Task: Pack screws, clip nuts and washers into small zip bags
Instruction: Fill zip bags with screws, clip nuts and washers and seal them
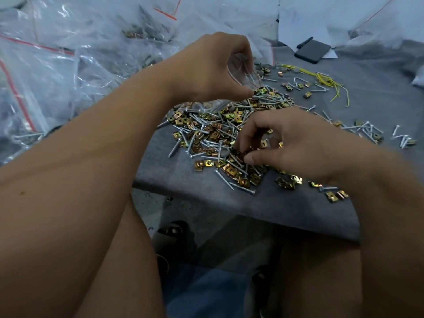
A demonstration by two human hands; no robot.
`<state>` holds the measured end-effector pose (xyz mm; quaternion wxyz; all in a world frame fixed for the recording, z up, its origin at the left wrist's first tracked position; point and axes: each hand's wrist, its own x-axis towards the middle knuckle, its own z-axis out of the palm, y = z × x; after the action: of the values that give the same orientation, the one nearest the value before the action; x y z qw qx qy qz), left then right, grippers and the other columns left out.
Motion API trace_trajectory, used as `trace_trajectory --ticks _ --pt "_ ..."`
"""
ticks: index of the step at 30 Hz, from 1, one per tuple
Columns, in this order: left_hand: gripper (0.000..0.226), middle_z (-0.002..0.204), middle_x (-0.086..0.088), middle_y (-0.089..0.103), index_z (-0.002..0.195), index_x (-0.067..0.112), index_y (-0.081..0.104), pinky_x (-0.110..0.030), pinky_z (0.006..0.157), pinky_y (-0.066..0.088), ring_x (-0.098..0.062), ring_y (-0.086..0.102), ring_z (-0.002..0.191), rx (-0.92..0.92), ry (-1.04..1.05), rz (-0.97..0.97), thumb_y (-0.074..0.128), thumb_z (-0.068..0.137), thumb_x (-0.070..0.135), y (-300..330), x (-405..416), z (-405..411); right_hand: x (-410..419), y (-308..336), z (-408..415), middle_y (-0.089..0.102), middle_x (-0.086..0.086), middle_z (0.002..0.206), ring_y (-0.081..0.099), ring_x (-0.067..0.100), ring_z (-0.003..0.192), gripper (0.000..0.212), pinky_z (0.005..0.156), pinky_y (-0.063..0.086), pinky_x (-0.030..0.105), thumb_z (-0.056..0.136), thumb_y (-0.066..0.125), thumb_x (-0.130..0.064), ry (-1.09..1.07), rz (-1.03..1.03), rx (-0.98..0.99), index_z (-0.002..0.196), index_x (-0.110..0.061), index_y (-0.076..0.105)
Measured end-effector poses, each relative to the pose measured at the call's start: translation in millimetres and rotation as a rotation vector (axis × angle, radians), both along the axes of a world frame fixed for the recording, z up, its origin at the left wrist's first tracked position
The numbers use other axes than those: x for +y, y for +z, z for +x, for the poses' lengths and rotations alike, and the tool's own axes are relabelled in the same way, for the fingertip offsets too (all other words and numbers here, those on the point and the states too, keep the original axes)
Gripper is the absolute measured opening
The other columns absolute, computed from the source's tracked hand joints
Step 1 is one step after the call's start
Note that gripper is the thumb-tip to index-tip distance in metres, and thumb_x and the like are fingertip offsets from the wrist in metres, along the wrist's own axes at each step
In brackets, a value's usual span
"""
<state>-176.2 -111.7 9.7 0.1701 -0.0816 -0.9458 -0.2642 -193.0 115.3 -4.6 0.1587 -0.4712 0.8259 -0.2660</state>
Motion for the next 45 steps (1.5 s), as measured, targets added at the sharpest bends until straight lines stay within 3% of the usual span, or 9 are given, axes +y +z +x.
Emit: trace_trajectory --ticks 5,9,15,22,27,34,39,41,45 --pt "0.042 0.114 0.008 0.07 0.119 0.018 0.069 -0.033 0.102 0.054 -0.009 0.068 0.109 0.007 0.007 0.012 0.085 0.086 0.039 0 -2 0 2 -2 -2 0.072 -0.013 0.095 0.059 -0.009 0.075 0.02 0.07 0.037 0.012 0.082 0.087 -0.021 -0.007 0.012 0.046 0.09 -0.031 0.072" --pt "0.042 0.114 0.008 0.071 0.119 0.019 0.069 -0.032 0.101 0.054 -0.009 0.068 0.108 -0.009 0.01 0.01 0.085 0.086 0.039 0 -2 1 -4 -6 -1 0.068 -0.017 0.089 0.058 -0.014 0.074 0.021 0.064 0.038 0.007 0.08 0.089 -0.023 -0.041 0.008 0.08 0.086 -0.033 0.071" --pt "0.041 0.113 0.006 0.073 0.119 0.021 0.069 -0.033 0.097 0.055 -0.009 0.07 0.104 -0.019 0.023 0.016 0.085 0.086 0.04 2 0 3 -7 -14 -5 0.067 -0.013 0.088 0.062 0.002 0.08 0.023 0.071 0.045 0.02 0.085 0.083 -0.022 -0.037 -0.013 0.1 0.086 -0.033 0.063" --pt "0.042 0.11 0.008 0.074 0.118 0.022 0.069 -0.033 0.095 0.057 -0.007 0.07 0.101 -0.035 0.038 0.012 0.086 0.085 0.041 4 -1 2 -6 -27 -13 0.065 -0.011 0.084 0.06 0.005 0.075 0.024 0.067 0.046 0.016 0.087 0.082 -0.019 -0.056 -0.178 0.114 0.089 -0.028 0.06" --pt "0.04 0.106 0.011 0.073 0.115 0.025 0.069 -0.012 0.081 0.051 0.003 0.068 0.095 -0.052 0.043 0.023 0.087 0.084 0.042 6 0 2 -4 -30 -19 0.069 0.011 0.084 0.062 0.033 0.076 0.022 0.072 0.053 0.046 0.088 0.082 -0.014 -0.164 -0.442 -0.194 0.091 -0.015 0.06" --pt "0.041 0.103 0.01 0.075 0.116 0.026 0.07 -0.031 0.091 0.055 -0.006 0.071 0.096 -0.088 0.026 0.018 0.088 0.081 0.036 7 4 2 0 -17 -21 0.073 0.007 0.082 0.072 0.019 0.077 0.019 0.072 0.06 0.028 0.082 0.072 -0.008 -0.255 -1.026 -0.78 0.097 -0.006 0.06" --pt "0.04 0.099 0.014 0.076 0.113 0.03 0.069 -0.034 0.094 0.057 0.0 0.071 0.096 -0.089 -0.013 0.014 0.087 0.079 0.04 6 5 2 -4 -14 -22 0.073 0.013 0.089 0.072 0.019 0.08 0.029 0.072 0.059 0.026 0.085 0.069 -0.004 -0.205 -1.202 -1.053 0.114 -0.001 0.065" --pt "0.041 0.099 0.014 0.076 0.114 0.031 0.069 -0.034 0.095 0.056 0.0 0.07 0.097 -0.089 -0.02 -0.008 0.088 0.079 0.041 5 5 0 -5 -16 -23 0.073 0.011 0.088 0.072 0.018 0.08 0.029 0.072 0.059 0.025 0.083 0.069 -0.004 -0.221 -1.207 -1.027 0.112 -0.001 0.069" --pt "0.043 0.101 0.016 0.076 0.114 0.033 0.068 -0.034 0.095 0.056 0.001 0.069 0.097 -0.105 -0.017 -0.037 0.088 0.078 0.045 3 5 -3 -5 -23 -29 0.075 0.009 0.087 0.073 0.021 0.081 0.02 0.075 0.059 0.028 0.087 0.073 -0.001 -0.362 -1.148 -0.628 0.107 -0.002 0.07"
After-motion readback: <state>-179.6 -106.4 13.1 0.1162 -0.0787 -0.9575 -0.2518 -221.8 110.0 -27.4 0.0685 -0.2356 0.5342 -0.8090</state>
